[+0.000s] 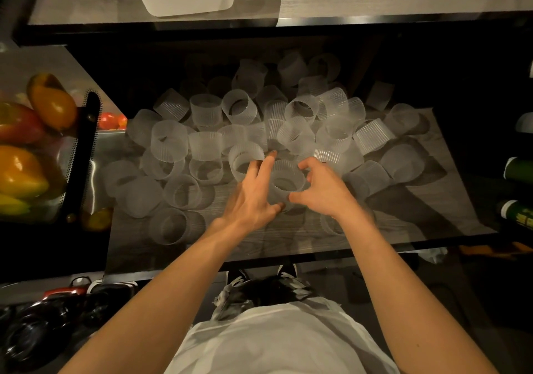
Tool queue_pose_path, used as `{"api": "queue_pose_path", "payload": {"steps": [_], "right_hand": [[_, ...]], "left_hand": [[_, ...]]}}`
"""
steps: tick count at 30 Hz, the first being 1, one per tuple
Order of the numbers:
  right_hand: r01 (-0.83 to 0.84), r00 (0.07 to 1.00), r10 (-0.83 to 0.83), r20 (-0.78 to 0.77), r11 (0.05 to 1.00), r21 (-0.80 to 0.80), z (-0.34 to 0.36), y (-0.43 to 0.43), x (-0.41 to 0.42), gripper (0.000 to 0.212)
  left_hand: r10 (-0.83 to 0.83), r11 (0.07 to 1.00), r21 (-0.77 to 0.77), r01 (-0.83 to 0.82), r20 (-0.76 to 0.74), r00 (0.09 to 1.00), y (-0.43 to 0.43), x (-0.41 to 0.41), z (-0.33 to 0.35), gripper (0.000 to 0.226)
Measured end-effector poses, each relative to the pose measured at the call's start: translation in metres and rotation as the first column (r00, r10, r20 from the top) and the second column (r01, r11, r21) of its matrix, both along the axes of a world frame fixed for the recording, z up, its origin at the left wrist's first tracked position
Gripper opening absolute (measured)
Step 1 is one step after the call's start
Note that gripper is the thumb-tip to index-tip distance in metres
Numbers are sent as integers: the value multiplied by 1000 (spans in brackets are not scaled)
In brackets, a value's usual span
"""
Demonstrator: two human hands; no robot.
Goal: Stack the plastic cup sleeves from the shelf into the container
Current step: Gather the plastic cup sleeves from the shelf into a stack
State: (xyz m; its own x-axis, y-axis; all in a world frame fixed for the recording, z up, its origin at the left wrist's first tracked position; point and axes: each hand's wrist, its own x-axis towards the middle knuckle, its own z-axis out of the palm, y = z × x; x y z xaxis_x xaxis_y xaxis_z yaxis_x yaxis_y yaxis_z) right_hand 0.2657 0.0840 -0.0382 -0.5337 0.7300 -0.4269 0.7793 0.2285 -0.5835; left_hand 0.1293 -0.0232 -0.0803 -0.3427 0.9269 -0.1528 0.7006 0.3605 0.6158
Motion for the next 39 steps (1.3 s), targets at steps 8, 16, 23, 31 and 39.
{"api": "queue_pose_path", "payload": {"steps": [8, 16, 23, 31, 39], "right_hand": [[-40, 998, 44, 34, 993, -108, -5, -2, 0, 80], [-22, 999, 25, 47, 998, -53, -18, -3, -5, 66], [-44, 997, 50, 50, 992, -117, -28, -4, -12, 72], [-45, 996, 52, 76, 995, -88, -26, -5, -18, 61], [204, 936, -145, -321, 966, 158, 32, 25, -40, 12]], "left_hand": [[-67, 997, -28, 65, -78, 995, -6, -4, -6, 103], [-74, 994, -94, 61, -141, 987, -11, -1, -6, 59], [105, 976, -195, -93, 52, 993, -2, 1, -8, 54], [189, 949, -285, -136, 169, 967, 7, 0, -3, 50], [264, 957, 97, -272, 87, 961, 32, -32, 74, 29]]}}
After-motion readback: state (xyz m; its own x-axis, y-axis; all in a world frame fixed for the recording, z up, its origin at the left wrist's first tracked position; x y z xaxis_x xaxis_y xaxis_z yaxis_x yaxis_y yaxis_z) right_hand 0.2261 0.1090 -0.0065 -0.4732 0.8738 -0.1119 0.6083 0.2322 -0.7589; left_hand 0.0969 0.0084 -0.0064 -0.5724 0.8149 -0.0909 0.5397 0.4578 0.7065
